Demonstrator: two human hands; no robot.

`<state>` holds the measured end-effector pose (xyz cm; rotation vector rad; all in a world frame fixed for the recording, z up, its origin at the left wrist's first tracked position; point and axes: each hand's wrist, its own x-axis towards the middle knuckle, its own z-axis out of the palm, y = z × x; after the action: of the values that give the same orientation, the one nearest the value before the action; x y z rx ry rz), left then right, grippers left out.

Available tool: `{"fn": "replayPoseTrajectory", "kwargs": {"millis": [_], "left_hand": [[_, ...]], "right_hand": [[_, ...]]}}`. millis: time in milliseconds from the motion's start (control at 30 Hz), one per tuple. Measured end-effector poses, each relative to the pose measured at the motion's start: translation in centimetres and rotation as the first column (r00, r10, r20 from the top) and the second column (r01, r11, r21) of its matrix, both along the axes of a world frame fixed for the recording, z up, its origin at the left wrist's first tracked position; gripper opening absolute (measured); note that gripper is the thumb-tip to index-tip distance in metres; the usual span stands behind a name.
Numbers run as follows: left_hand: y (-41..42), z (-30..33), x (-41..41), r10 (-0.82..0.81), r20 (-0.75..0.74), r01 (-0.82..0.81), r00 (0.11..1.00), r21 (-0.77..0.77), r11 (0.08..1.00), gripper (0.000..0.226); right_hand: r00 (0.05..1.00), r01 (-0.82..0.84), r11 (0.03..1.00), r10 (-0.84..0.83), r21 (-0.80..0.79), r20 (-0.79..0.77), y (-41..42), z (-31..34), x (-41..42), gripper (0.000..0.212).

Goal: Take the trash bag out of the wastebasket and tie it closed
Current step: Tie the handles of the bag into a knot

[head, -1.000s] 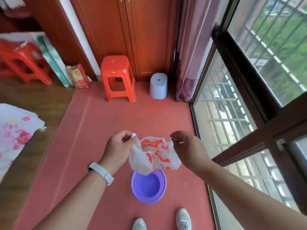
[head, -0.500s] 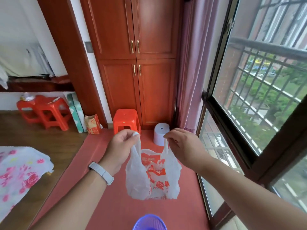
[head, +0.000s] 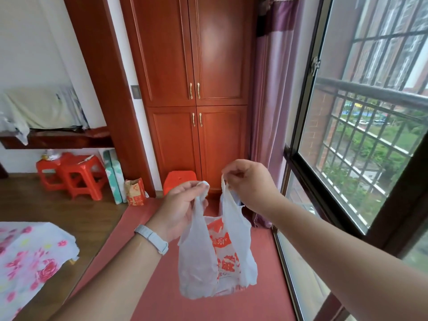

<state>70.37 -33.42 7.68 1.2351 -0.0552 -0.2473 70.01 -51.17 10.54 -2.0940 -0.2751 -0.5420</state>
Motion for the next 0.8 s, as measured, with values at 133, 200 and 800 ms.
{"fn": "replayPoseTrajectory", "kwargs": {"millis": [133, 200, 800], "left_hand": [[-0.6, 0.3, -0.4, -0.234, -0.036, 0.234, 0.972, 0.002, 0.972, 0.009], [-0.9, 0.1, -0.3, -0.277, -0.05, 0.279, 0.96, 0.036, 0.96, 0.013], [-1.7, -0.3, -0.6, -0.08, -0.226, 0.092, 0.971, 0.044, 0.995, 0.03]], "right_hand": [[0.991, 0.015, 0.985, 0.008, 0.172, -0.132, 1.2, 0.5, 0.4, 0.021], [0.991, 0.007, 0.987, 0.015, 0.164, -0.132, 1.9, 0.6, 0.2, 0.022], [0.986, -0.094, 0.996, 0.093, 0.005, -0.138, 3.2, -0.6, -2.3, 0.02]]}}
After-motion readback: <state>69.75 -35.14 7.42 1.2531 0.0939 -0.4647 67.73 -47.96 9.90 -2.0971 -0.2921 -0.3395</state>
